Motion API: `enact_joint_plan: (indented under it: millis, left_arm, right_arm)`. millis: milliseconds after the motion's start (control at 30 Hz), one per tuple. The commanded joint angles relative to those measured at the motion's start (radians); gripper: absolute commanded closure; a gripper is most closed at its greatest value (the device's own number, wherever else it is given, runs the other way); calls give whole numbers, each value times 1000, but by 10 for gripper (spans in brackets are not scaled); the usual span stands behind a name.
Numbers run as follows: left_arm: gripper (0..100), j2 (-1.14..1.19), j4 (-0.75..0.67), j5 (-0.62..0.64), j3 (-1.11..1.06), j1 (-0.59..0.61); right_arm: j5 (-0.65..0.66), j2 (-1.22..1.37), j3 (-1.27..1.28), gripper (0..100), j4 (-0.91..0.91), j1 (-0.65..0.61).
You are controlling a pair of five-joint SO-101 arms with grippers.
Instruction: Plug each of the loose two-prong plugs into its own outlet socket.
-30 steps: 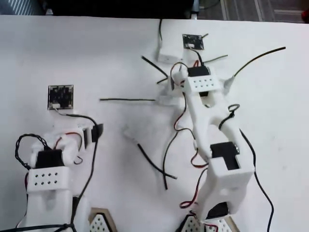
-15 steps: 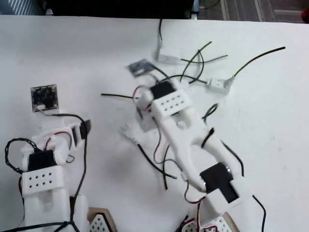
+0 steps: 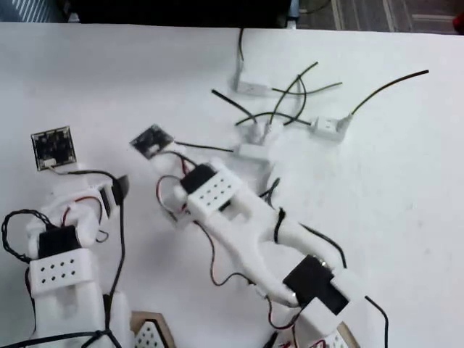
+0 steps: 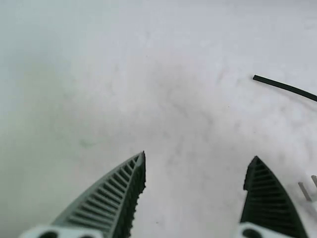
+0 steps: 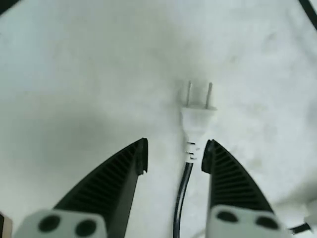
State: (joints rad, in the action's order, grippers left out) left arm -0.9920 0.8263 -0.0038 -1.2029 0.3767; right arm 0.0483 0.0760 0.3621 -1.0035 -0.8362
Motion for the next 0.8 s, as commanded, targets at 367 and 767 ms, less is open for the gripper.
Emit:
enact_joint_plan:
  millis: [367,767]
  left_arm:
    - [683,-24,-20,5,5,4]
    - [683,-24,-20,3,5,4]
  right_arm:
    - [9,150,32,979,312,102]
    - [0,-68,-28,981,61,452]
